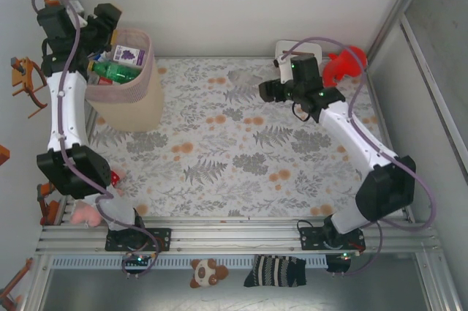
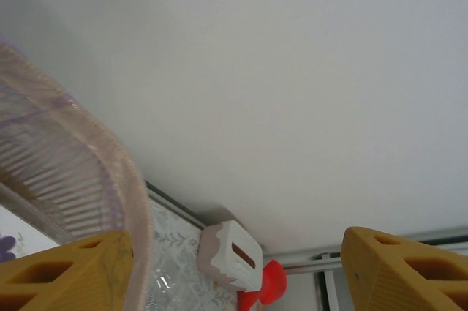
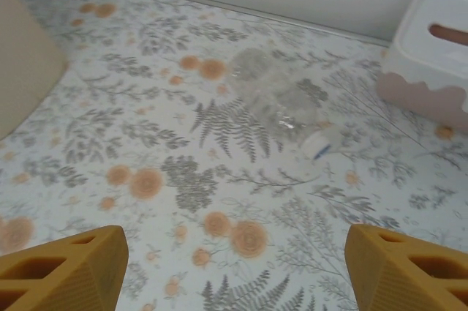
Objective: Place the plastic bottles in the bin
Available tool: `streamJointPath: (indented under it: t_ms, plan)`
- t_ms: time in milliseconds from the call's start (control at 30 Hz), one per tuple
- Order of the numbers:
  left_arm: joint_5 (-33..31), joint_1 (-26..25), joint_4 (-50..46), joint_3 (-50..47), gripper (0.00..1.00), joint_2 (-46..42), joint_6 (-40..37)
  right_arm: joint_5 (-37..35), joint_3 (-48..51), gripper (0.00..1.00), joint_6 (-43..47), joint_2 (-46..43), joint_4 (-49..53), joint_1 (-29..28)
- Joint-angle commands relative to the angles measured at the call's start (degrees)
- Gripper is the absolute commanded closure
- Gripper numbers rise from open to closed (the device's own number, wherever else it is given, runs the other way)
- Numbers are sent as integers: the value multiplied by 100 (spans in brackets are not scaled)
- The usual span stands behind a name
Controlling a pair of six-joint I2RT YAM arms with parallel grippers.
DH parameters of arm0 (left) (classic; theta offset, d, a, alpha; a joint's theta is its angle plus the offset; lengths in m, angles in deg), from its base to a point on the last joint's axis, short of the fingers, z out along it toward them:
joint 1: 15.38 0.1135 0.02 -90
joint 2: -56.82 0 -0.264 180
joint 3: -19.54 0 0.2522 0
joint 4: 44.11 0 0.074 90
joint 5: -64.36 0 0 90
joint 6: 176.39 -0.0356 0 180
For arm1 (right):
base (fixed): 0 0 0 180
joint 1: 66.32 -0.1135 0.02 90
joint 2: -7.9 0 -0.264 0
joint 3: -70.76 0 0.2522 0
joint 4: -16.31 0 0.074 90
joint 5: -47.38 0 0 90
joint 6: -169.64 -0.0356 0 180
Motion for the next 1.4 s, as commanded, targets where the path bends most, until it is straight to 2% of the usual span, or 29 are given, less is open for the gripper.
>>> streamJointPath:
  t_ms: [0, 133, 300, 433, 700, 1167, 1367]
  plan:
    - [191, -10, -44, -386, 26, -490, -179, 42, -351, 23, 142, 374, 249, 307]
    - [186, -54, -3, -1064, 26, -1023, -241, -33, -612, 24, 756, 943, 367, 479]
    - [64, -230, 44, -1851, 26, -1606, -271, 307, -1119, 26, 1390, 1680, 499, 563]
    - [1, -417, -94, -2125, 26, -1846, -346, 391, -1378, 28, 2167, 2252, 382, 580]
    - [-43, -640, -239, -2207, 26, -1990, -339, 785, -1836, 26, 3738, 3236, 142, 717]
    - [-190, -835, -449, -2093, 26, -1995, -311, 754, -3320, 27, 4372, 4928, 300, 759]
    - [-223, -882, -581, -2065, 26, -1956, -377, 784, -3663, 33, 4397, 5326, 363, 758]
